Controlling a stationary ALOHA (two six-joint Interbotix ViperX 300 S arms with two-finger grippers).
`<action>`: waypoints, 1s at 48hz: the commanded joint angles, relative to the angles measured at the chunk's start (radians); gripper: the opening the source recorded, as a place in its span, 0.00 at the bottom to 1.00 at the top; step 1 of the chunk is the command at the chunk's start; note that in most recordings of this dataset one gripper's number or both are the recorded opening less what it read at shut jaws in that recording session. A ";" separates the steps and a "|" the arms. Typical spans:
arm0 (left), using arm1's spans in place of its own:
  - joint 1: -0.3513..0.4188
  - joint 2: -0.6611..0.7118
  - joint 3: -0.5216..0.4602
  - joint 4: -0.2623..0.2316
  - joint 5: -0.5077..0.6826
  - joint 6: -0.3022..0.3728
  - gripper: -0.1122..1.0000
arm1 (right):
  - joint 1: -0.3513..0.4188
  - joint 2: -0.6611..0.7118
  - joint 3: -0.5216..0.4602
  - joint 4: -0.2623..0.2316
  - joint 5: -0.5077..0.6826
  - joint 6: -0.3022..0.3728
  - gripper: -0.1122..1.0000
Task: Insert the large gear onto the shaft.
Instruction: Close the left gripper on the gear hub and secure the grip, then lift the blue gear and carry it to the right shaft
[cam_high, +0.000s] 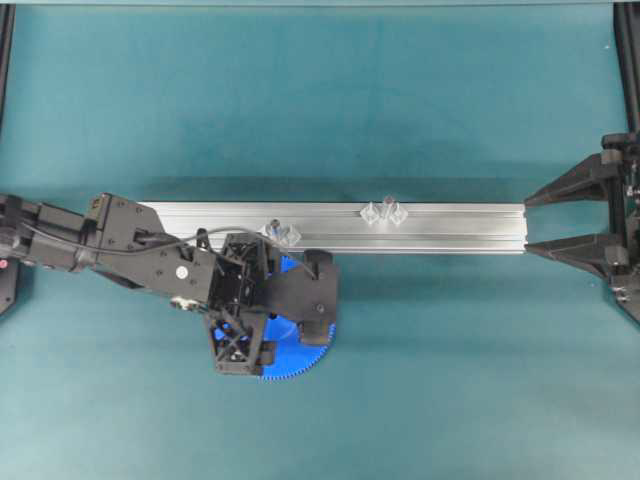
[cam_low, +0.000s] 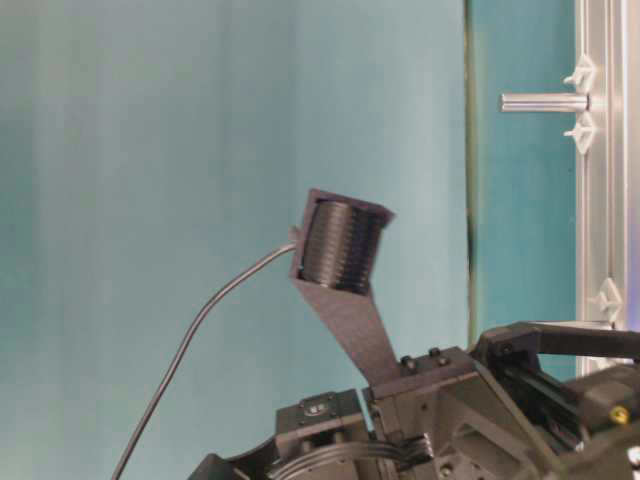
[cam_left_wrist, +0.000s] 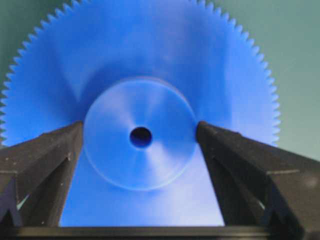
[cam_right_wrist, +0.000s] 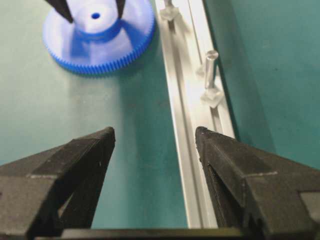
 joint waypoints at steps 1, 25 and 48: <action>-0.012 -0.005 -0.008 -0.002 0.005 0.005 0.94 | -0.002 0.003 -0.009 0.002 -0.008 0.008 0.78; -0.006 -0.002 -0.011 -0.002 -0.026 0.000 0.94 | -0.002 -0.012 -0.008 0.002 -0.005 0.009 0.78; -0.005 0.005 -0.003 -0.002 -0.038 -0.002 0.93 | -0.002 -0.012 -0.008 0.002 -0.008 0.009 0.78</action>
